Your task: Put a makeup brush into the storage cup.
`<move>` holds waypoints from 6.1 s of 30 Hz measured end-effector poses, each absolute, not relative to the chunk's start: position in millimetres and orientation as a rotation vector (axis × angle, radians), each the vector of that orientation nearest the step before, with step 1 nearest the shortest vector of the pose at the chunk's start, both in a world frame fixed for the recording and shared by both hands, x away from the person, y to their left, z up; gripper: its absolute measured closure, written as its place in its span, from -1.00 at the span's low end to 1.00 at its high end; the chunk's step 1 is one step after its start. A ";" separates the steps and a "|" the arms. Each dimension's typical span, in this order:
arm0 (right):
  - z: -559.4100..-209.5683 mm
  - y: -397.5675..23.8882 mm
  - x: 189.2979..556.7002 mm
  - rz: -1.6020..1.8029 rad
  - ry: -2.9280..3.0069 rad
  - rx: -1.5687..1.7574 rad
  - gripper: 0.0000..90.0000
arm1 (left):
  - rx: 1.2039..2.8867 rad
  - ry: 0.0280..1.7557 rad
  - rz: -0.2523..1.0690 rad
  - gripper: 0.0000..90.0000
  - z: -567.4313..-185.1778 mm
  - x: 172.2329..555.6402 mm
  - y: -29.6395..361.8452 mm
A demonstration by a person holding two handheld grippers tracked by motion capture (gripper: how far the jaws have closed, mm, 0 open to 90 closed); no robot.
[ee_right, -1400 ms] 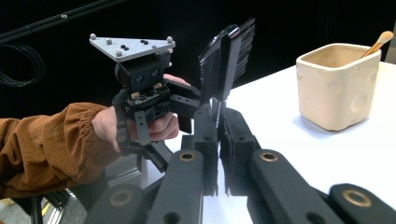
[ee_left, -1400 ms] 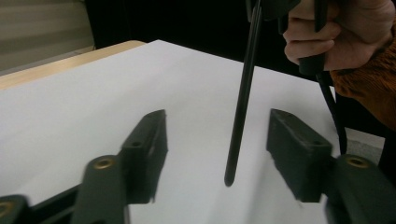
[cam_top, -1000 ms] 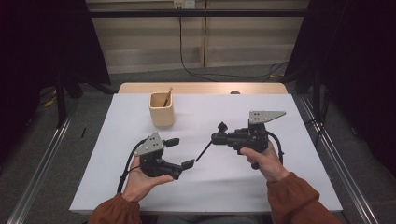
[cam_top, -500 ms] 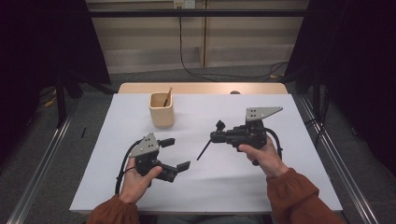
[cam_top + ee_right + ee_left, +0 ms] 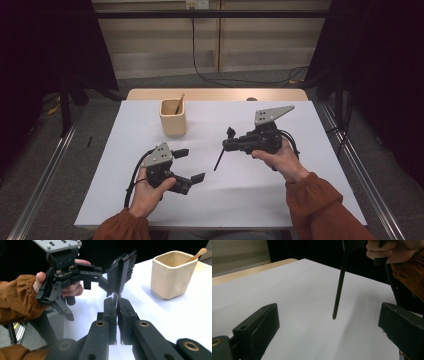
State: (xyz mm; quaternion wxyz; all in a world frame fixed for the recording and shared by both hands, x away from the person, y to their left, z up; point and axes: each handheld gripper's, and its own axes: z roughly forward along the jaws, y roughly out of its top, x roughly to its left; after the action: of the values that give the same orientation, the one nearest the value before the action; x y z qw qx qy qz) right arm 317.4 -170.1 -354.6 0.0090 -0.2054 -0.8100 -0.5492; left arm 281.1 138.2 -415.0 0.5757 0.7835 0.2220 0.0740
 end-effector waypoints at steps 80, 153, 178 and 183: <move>-348.6 -118.0 325.3 -1.455 -2.654 -0.503 0.90 | 1.821 0.486 0.124 0.66 -415.9 286.6 109.5; -368.3 -155.3 300.8 -1.874 -2.539 -0.715 -0.81 | 1.796 0.511 0.125 0.90 -405.3 289.2 126.4; -386.9 -206.1 276.1 -1.927 -2.609 -0.974 -0.96 | 1.778 0.552 0.147 0.90 -397.0 292.9 146.4; -389.7 -213.6 269.0 -1.927 -2.628 -1.012 -0.96 | 1.780 0.556 0.146 0.90 -395.0 294.8 151.3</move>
State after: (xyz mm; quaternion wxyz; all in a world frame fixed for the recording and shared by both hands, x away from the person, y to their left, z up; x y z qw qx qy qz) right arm 269.0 -213.6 -389.7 -0.1351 -0.2938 -0.7631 -0.5596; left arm 294.8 151.3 -395.0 0.5938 0.7657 0.2391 0.0626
